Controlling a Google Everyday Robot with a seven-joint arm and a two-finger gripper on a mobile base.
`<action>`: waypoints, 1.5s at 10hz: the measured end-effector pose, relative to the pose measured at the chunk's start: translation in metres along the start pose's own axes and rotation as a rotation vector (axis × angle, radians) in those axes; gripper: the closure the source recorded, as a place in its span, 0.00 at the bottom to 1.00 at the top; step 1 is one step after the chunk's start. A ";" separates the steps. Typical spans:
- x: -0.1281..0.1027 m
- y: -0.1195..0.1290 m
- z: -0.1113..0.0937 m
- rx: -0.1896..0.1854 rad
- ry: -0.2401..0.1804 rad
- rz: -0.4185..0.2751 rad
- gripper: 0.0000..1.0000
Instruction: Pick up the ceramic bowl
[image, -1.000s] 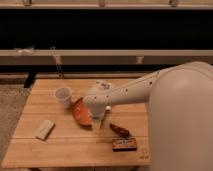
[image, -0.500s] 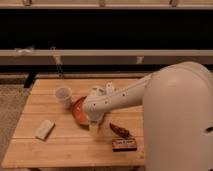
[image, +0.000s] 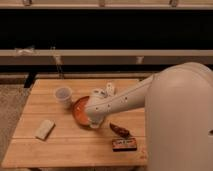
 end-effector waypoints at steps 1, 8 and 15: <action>-0.001 0.001 0.000 -0.001 -0.005 -0.003 0.85; -0.005 -0.001 -0.049 0.048 -0.082 -0.022 1.00; -0.028 0.007 -0.126 0.185 -0.194 -0.150 1.00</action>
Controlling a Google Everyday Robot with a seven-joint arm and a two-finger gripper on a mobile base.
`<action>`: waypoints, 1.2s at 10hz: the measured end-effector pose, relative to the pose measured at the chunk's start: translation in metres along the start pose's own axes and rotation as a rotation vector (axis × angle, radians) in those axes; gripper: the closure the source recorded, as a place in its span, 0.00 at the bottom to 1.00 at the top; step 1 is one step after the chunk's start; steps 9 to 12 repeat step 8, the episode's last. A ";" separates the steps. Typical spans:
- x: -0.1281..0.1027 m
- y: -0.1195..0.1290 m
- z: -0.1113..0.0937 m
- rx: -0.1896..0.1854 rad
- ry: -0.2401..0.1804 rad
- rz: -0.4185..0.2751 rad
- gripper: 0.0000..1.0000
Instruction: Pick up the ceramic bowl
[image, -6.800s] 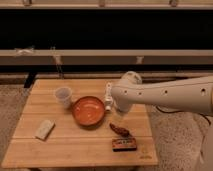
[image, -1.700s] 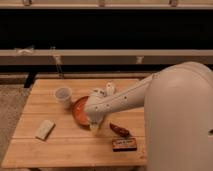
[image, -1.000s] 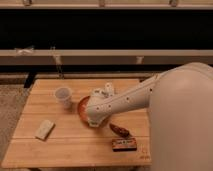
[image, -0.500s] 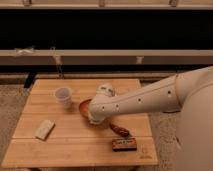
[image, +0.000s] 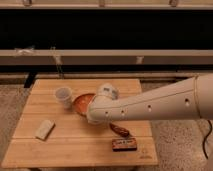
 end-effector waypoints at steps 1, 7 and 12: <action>-0.004 -0.001 -0.005 0.009 -0.009 -0.015 1.00; -0.018 -0.003 -0.017 0.004 -0.045 -0.073 1.00; -0.021 -0.002 -0.016 -0.009 -0.049 -0.079 1.00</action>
